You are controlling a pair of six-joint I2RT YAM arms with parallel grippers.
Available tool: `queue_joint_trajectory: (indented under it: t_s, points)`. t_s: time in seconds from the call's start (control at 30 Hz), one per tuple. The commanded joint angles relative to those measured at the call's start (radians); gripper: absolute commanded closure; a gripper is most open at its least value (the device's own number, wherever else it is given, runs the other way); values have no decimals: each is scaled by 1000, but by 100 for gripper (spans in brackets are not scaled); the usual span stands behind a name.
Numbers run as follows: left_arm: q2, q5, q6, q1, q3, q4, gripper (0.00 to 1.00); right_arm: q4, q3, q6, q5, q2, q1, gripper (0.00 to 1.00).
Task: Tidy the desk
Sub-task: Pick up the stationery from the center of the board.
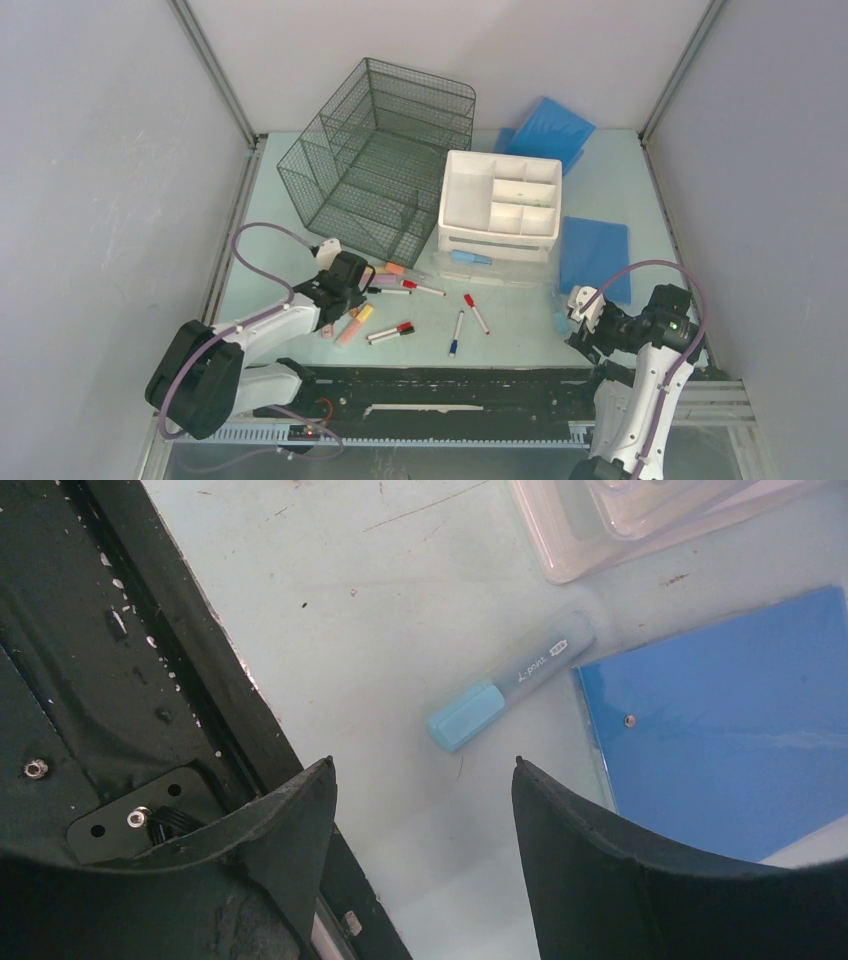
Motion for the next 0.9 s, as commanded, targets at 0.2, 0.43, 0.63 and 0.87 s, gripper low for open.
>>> queue_joint_trajectory:
  t_s: [0.2,0.43,0.63,0.87]
  points:
    - [-122,12,-19,4,-30,-61,89,-41,36,-47,-35,-7,-21,27]
    - [-332,47,-3,4,-77,-72,96,-51,36,-58,-39,-10,-31,27]
    - [-547,171,56,4,-146,5,100,-62,37,-71,-42,-11,-42,28]
    - [-798,455,147,4,-240,210,100,-71,38,-85,-45,-11,-51,27]
